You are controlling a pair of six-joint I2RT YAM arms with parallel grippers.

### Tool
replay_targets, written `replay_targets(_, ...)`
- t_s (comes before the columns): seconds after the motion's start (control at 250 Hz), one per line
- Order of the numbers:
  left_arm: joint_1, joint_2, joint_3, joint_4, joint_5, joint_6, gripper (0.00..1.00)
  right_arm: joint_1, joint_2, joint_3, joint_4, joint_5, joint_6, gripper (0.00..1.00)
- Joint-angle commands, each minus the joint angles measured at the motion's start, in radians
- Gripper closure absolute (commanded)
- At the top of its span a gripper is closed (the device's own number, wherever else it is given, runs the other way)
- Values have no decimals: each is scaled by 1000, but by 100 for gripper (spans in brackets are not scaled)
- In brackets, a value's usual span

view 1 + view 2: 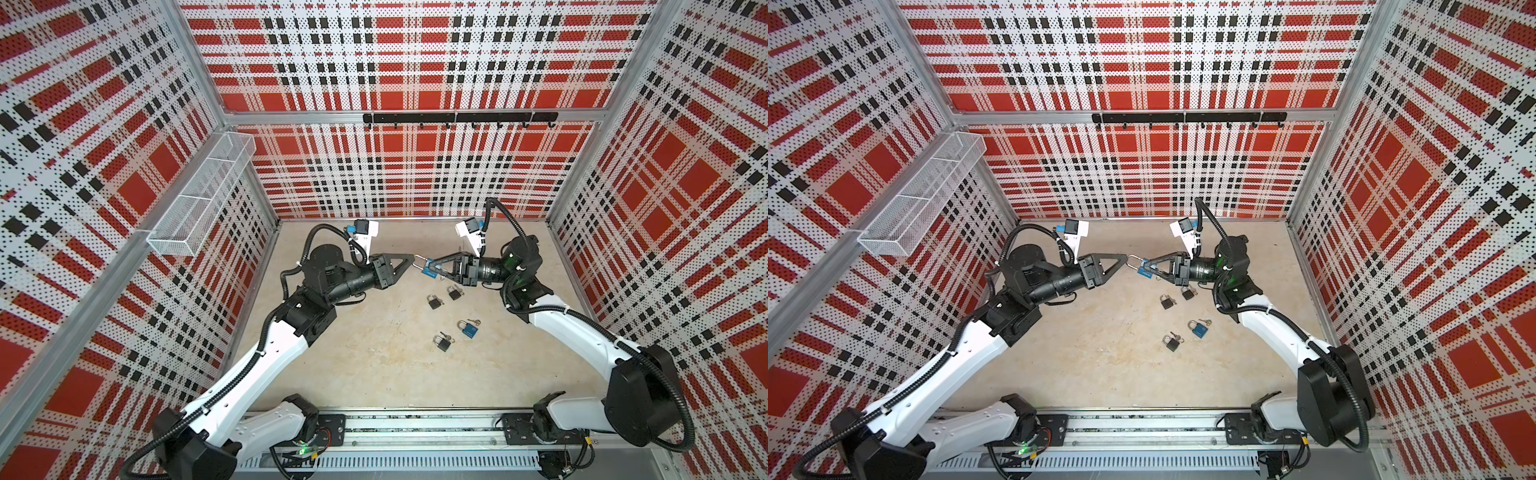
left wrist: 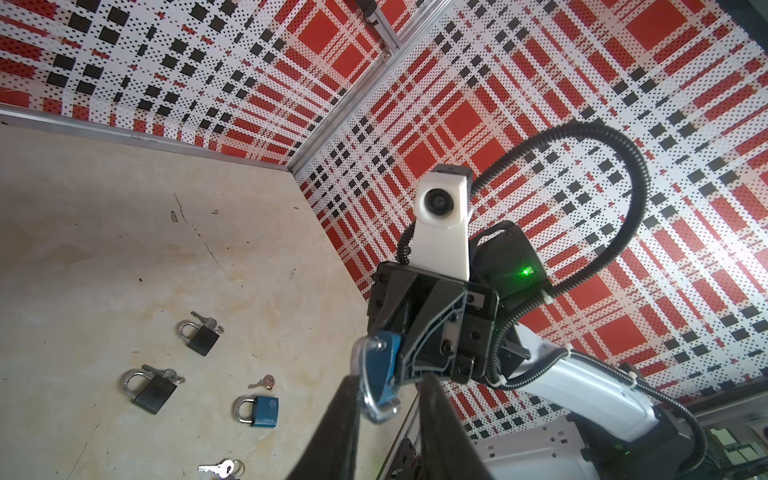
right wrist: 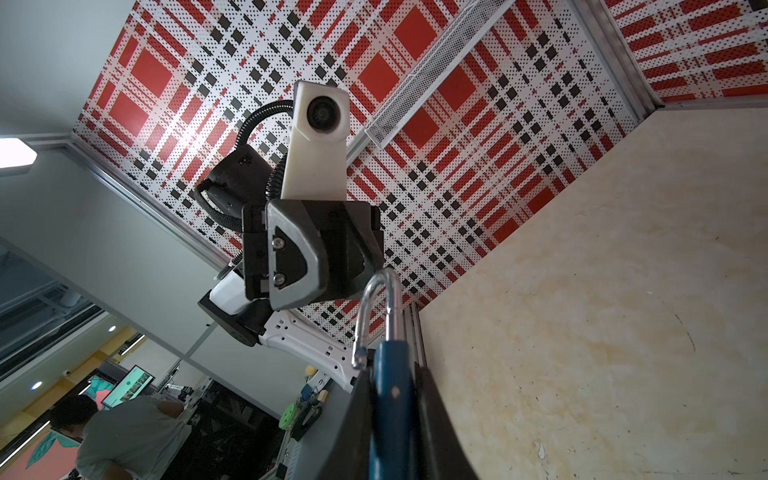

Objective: Lock with the key

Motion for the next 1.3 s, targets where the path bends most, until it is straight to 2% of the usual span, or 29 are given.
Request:
replay_targets(0.0, -9, 3, 15, 31, -6, 12, 72, 7, -7, 19, 61, -12, -9, 100)
replay_targets(0.652, -3, 20, 13, 32, -15, 12, 73, 9, -7, 36, 58, -22, -7, 100)
replay_targets(0.924, 37, -3, 1, 32, -16, 1, 73, 13, -4, 36, 56, -25, -7, 100)
replay_targets(1.144, 32, 11, 2, 32, -11, 1, 67, 16, -1, 42, 56, -27, -7, 100)
replay_targets(1.296, 24, 16, 8, 32, -2, 1, 67, 16, 1, 46, 55, -26, -6, 100)
